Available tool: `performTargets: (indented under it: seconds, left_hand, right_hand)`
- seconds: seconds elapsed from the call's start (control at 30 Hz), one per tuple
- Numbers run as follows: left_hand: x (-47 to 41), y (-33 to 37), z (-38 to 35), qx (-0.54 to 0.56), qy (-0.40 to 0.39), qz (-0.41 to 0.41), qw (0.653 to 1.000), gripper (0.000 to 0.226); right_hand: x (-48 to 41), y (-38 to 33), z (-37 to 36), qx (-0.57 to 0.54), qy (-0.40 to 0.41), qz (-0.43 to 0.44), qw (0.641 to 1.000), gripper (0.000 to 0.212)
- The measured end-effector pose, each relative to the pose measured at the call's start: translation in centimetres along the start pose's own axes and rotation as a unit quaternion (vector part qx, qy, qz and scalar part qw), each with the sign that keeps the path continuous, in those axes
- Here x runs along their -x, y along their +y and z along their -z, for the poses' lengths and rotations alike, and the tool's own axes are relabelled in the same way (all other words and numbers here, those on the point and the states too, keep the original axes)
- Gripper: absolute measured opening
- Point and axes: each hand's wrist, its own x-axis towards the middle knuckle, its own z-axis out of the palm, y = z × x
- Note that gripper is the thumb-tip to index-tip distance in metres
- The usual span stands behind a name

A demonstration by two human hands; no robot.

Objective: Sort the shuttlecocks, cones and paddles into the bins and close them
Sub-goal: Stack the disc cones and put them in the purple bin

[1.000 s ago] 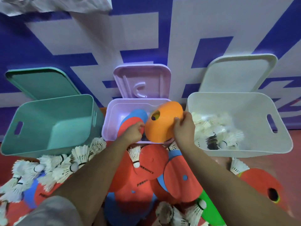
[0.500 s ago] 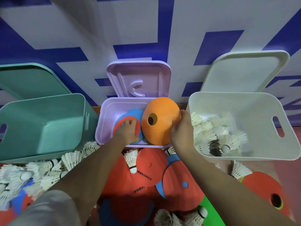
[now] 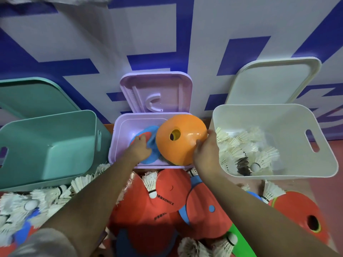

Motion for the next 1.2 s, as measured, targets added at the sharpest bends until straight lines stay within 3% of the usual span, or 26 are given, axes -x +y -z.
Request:
performTargets:
  seconds: [0.13, 0.27, 0.33, 0.4, 0.5, 0.57, 0.67, 0.77, 0.83, 1.03, 1.13, 1.2]
  left_hand:
    - [1.3, -2.0, 1.4, 0.052, 0.055, 0.013, 0.997, 0.042]
    - [1.9, -1.7, 2.2, 0.052, 0.054, 0.035, 0.997, 0.041]
    - [2.1, -1.3, 1.9, 0.052, 0.044, 0.027, 0.997, 0.053]
    - [2.3, -0.7, 1.2, 0.088, 0.025, -0.011, 0.996, 0.071]
    - [1.9, -0.2, 0.1, 0.082, -0.006, -0.065, 0.995, 0.088]
    - [1.7, 0.1, -0.3, 0.055, -0.042, -0.077, 0.995, 0.090]
    - [1.4, 0.3, -0.7, 0.021, -0.072, -0.072, 0.995, 0.085]
    - [1.6, 0.6, -0.4, 0.000, -0.088, -0.072, 0.994, 0.084]
    - [2.6, 0.9, 0.6, 0.007, -0.063, -0.070, 0.996, 0.078]
    - [10.2, -0.4, 4.4, 0.151, 0.133, -0.078, 0.976, 0.030]
    - [15.1, -2.9, 4.3, 0.199, 0.159, -0.126, 0.959, 0.023]
    - [17.6, -4.8, 3.5, 0.213, 0.180, -0.137, 0.950, 0.022]
  right_hand:
    - [0.6, -0.6, -0.4, -0.004, -0.028, -0.031, 0.999, 0.033]
    - [0.5, -1.5, -2.0, -0.041, -0.058, -0.061, 0.996, 0.041]
    - [0.3, -1.5, -2.9, 0.020, -0.092, -0.034, 0.995, 0.036]
    - [0.2, -1.2, -3.6, 0.152, -0.127, 0.026, 0.980, 0.031]
    - [-0.1, -0.1, -4.3, 0.298, -0.092, 0.093, 0.946, 0.044]
    - [0.0, 0.6, -4.4, 0.327, -0.072, 0.133, 0.933, 0.051]
    - [0.6, 1.1, -3.9, 0.358, -0.091, 0.191, 0.909, 0.029]
    - [1.2, 1.0, -3.3, 0.323, -0.130, 0.191, 0.918, 0.033]
    - [1.6, 0.7, -2.7, 0.286, -0.132, 0.190, 0.930, 0.036]
    - [6.6, -0.8, -0.6, 0.194, -0.118, 0.179, 0.957, 0.037]
    - [10.7, -0.7, -0.8, 0.179, -0.104, 0.183, 0.961, 0.027]
    - [13.2, -0.3, -1.5, 0.167, -0.137, 0.156, 0.964, 0.020]
